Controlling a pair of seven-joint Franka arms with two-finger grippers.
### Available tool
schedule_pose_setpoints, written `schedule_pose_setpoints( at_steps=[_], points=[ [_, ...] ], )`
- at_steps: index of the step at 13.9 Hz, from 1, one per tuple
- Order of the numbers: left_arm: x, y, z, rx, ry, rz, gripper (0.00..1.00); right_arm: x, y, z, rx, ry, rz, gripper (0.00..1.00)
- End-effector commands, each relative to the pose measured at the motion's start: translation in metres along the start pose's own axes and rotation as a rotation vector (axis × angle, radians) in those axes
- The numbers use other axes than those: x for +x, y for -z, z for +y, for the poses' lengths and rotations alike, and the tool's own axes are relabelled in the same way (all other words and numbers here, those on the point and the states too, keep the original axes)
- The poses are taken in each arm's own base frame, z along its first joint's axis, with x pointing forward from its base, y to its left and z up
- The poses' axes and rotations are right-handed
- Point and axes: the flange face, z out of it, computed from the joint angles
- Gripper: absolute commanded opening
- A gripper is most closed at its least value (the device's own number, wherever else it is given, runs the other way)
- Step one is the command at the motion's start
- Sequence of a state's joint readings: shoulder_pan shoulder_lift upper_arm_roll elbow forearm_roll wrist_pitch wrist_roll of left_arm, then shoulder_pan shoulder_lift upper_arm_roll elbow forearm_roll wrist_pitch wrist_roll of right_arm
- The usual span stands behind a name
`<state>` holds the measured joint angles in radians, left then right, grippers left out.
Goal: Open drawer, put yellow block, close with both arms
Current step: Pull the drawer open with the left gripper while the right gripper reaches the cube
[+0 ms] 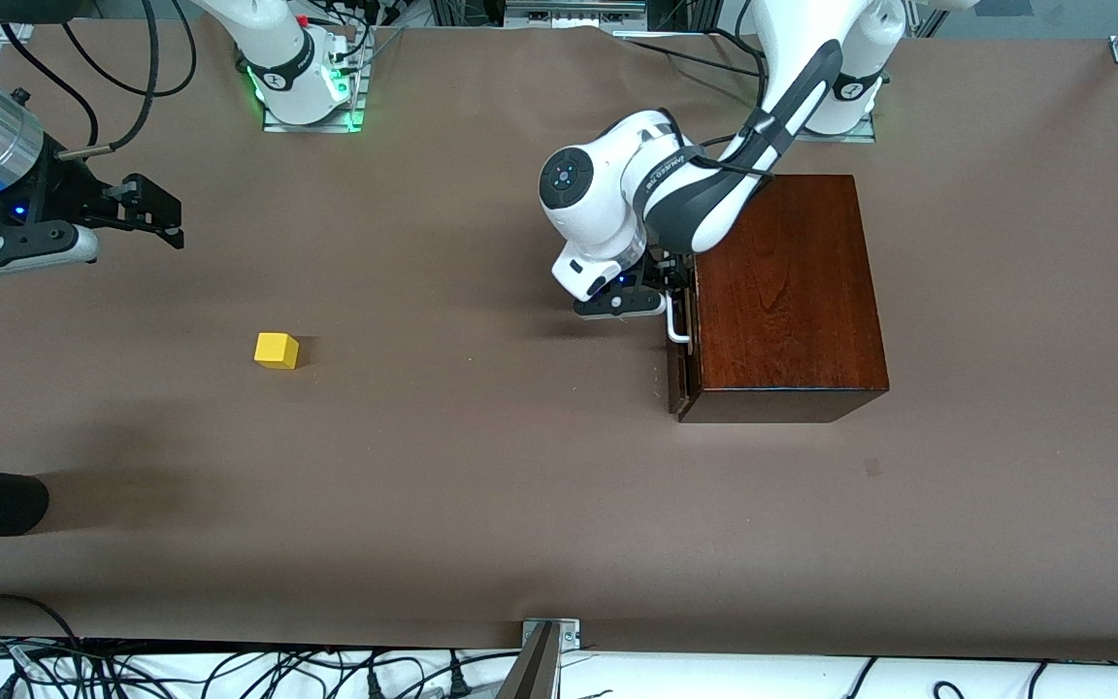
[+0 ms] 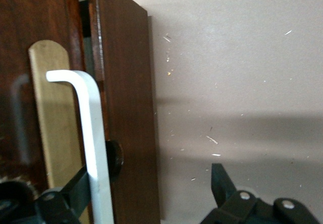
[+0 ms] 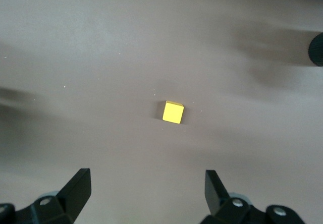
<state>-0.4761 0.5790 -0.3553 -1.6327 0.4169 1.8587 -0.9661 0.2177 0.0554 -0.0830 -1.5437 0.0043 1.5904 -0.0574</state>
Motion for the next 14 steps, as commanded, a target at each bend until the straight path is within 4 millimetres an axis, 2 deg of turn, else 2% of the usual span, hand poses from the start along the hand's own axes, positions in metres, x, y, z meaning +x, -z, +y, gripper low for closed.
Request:
schedule_pose_setpoints(
  at_steps=[1, 6, 8, 14],
  points=[
    [-0.001, -0.001, 0.011, -0.047, 0.004, 0.046, 1.00, -0.001, 0.008, 0.000, 0.020, -0.005, 0.011, 1.00],
    [-0.002, 0.006, 0.035, -0.193, 0.018, 0.042, 1.00, -0.001, 0.008, -0.001, 0.020, -0.004, 0.011, 1.00],
    [-0.007, 0.008, 0.052, -0.239, 0.013, 0.036, 1.00, -0.001, 0.008, 0.001, 0.018, -0.005, 0.011, 1.00],
    [-0.007, 0.027, 0.087, -0.293, -0.004, 0.060, 1.00, 0.006, 0.004, -0.001, 0.014, 0.047, 0.034, 1.00]
  ],
)
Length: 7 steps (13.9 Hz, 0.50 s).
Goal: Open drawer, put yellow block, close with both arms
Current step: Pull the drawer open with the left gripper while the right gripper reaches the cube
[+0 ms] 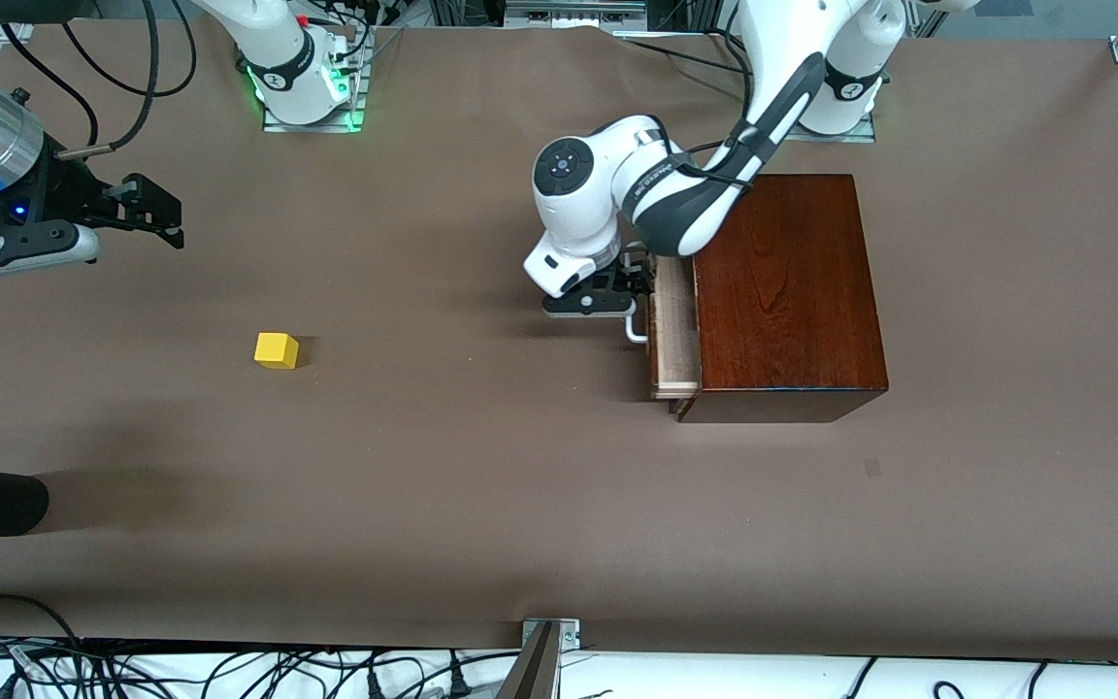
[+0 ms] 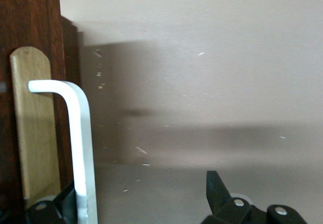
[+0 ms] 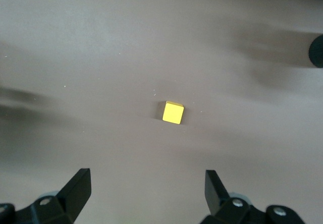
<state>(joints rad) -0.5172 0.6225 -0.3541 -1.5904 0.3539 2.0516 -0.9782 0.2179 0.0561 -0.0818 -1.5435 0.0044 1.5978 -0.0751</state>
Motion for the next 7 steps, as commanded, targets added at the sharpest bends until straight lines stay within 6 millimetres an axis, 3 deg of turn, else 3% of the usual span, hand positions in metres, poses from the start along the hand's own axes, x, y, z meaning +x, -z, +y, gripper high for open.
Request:
schedule_pose_setpoints(
  at_steps=[1, 7],
  points=[
    [-0.011, 0.004, 0.053, -0.098, -0.013, 0.002, 1.00, 0.014, -0.004, 0.001, 0.013, 0.026, 0.044, 1.00],
    [-0.010, 0.008, 0.069, -0.115, -0.004, 0.013, 1.00, 0.029, -0.032, 0.004, 0.008, 0.015, 0.018, 1.00]
  ],
)
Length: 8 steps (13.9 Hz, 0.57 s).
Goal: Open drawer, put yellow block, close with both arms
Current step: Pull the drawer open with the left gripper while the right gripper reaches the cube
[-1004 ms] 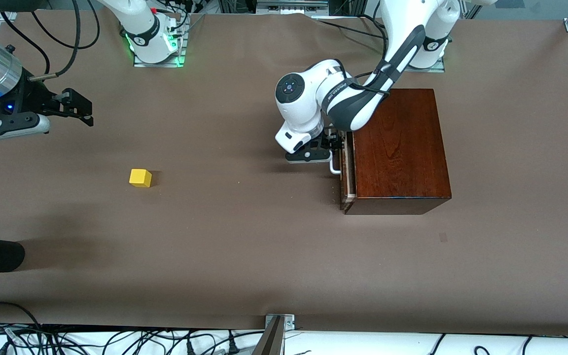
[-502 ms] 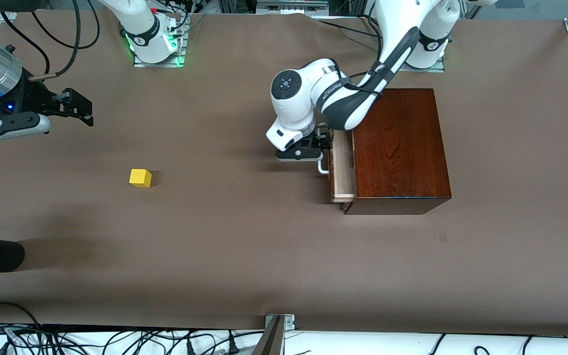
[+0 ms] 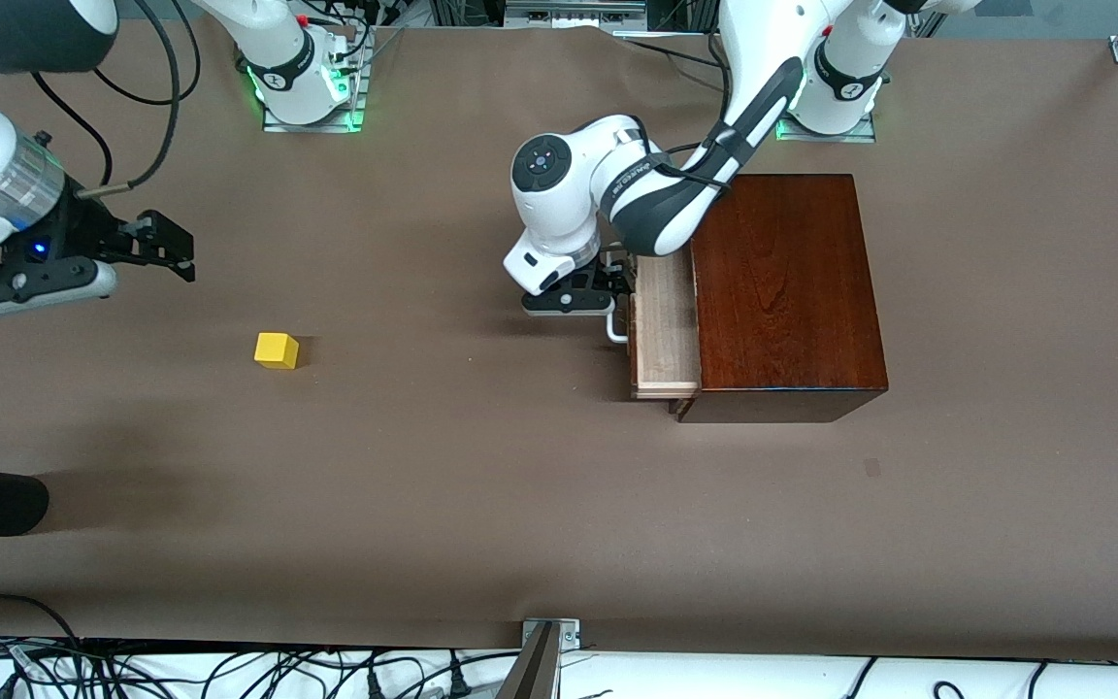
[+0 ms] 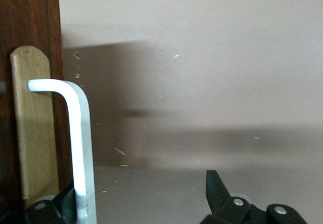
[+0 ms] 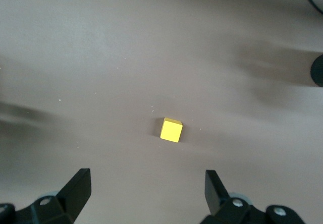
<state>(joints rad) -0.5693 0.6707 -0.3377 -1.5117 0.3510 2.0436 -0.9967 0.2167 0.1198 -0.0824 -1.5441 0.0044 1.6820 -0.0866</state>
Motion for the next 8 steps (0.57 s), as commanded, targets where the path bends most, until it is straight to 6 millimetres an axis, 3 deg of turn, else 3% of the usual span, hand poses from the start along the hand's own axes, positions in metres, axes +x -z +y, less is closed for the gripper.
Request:
schedule_pose_setpoints(
  at_steps=[1, 3, 5, 7, 8],
  points=[
    [-0.010, 0.003, 0.044, -0.085, -0.008, -0.006, 1.00, 0.007, -0.010, 0.002, 0.001, 0.008, -0.010, 1.00],
    [-0.016, 0.002, 0.040, -0.017, -0.022, -0.027, 1.00, 0.021, -0.041, 0.010, -0.035, 0.014, -0.037, 1.00],
    [-0.012, 0.018, 0.029, 0.052, -0.021, -0.050, 1.00, 0.034, -0.080, 0.019, -0.084, 0.021, -0.085, 1.00],
    [-0.009, 0.038, 0.016, 0.124, -0.022, -0.051, 1.00, 0.041, -0.098, 0.043, -0.089, -0.009, -0.066, 1.00],
    [-0.010, 0.047, 0.011, 0.146, -0.035, -0.052, 1.00, 0.047, -0.115, 0.043, -0.083, -0.010, -0.082, 1.00]
  ],
)
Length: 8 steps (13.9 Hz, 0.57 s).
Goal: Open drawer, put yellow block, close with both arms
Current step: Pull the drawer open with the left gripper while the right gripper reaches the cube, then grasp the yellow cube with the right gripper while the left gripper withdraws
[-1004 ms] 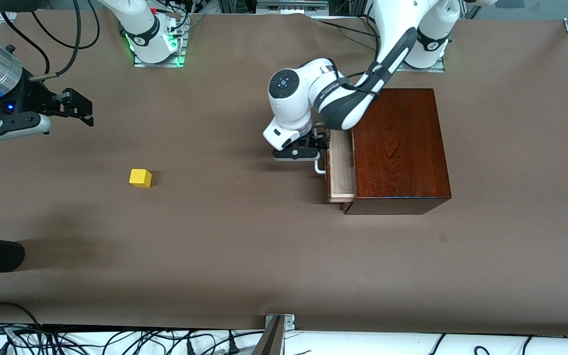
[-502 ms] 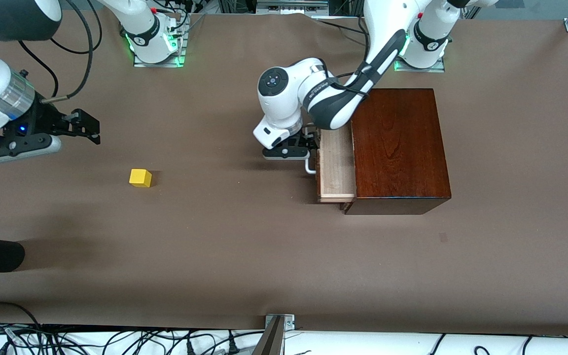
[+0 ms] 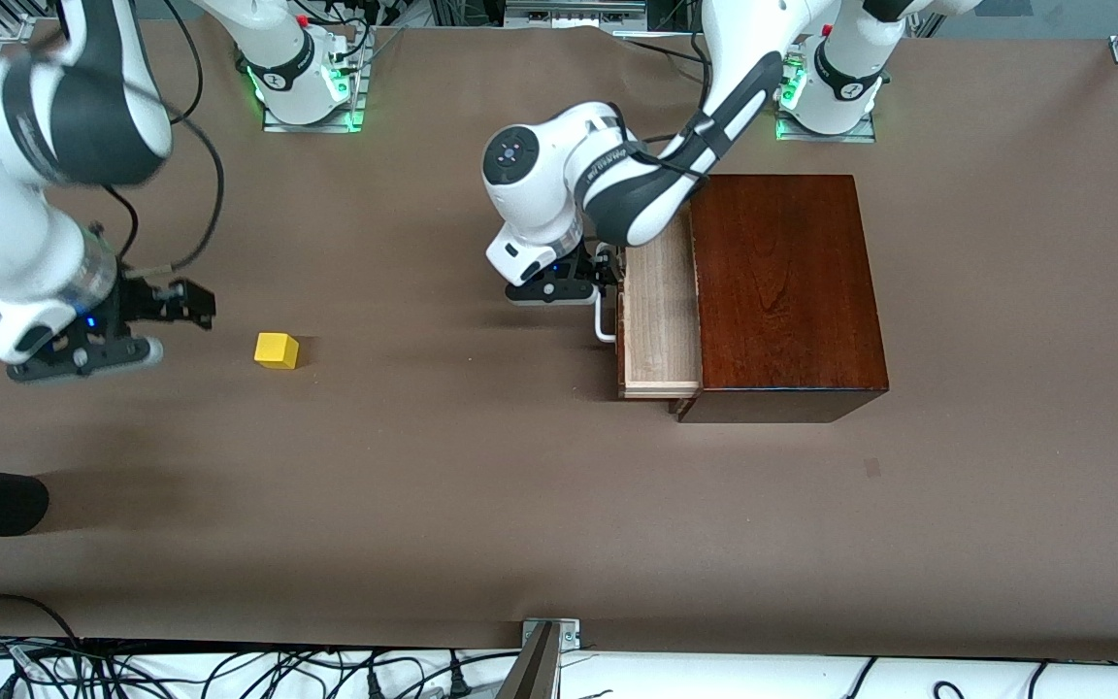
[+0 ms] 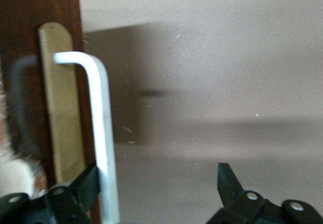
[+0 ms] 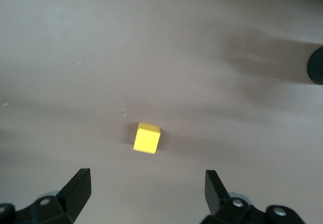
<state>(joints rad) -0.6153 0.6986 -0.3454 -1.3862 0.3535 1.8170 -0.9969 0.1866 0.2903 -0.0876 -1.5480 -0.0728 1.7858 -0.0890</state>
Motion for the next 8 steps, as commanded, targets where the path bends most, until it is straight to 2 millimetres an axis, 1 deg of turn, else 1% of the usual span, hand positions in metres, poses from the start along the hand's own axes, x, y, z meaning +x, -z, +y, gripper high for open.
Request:
schedule_pose_setpoints(
  at_steps=[1, 2, 3, 4, 5, 6, 7, 8],
  points=[
    [-0.002, 0.035, -0.009, 0.042, -0.041, 0.009, 1.00, 0.014, -0.037, 0.012, 0.004, 0.001, -0.035, 1.00],
    [-0.002, 0.048, -0.018, 0.049, -0.056, 0.011, 1.00, 0.015, -0.044, 0.010, 0.011, 0.008, -0.045, 1.00],
    [-0.003, 0.069, -0.030, 0.045, -0.054, 0.016, 1.00, 0.015, -0.053, 0.005, 0.028, 0.046, -0.059, 1.00],
    [0.000, 0.093, -0.047, 0.037, -0.052, 0.027, 1.00, 0.016, -0.072, -0.003, 0.055, 0.055, -0.078, 1.00],
    [0.010, 0.116, -0.073, 0.019, -0.040, 0.030, 1.00, 0.017, -0.090, -0.006, 0.070, 0.052, -0.072, 1.00],
    [0.020, 0.138, -0.102, -0.019, -0.019, 0.020, 1.00, 0.016, -0.115, -0.011, 0.072, 0.049, -0.053, 1.00],
    [0.039, 0.156, -0.141, -0.055, 0.028, 0.017, 1.00, 0.013, -0.139, -0.014, 0.071, 0.049, -0.030, 1.00],
    [0.054, 0.169, -0.176, -0.076, 0.062, 0.023, 1.00, 0.006, -0.160, -0.016, 0.078, 0.043, -0.022, 1.00]
  ],
)
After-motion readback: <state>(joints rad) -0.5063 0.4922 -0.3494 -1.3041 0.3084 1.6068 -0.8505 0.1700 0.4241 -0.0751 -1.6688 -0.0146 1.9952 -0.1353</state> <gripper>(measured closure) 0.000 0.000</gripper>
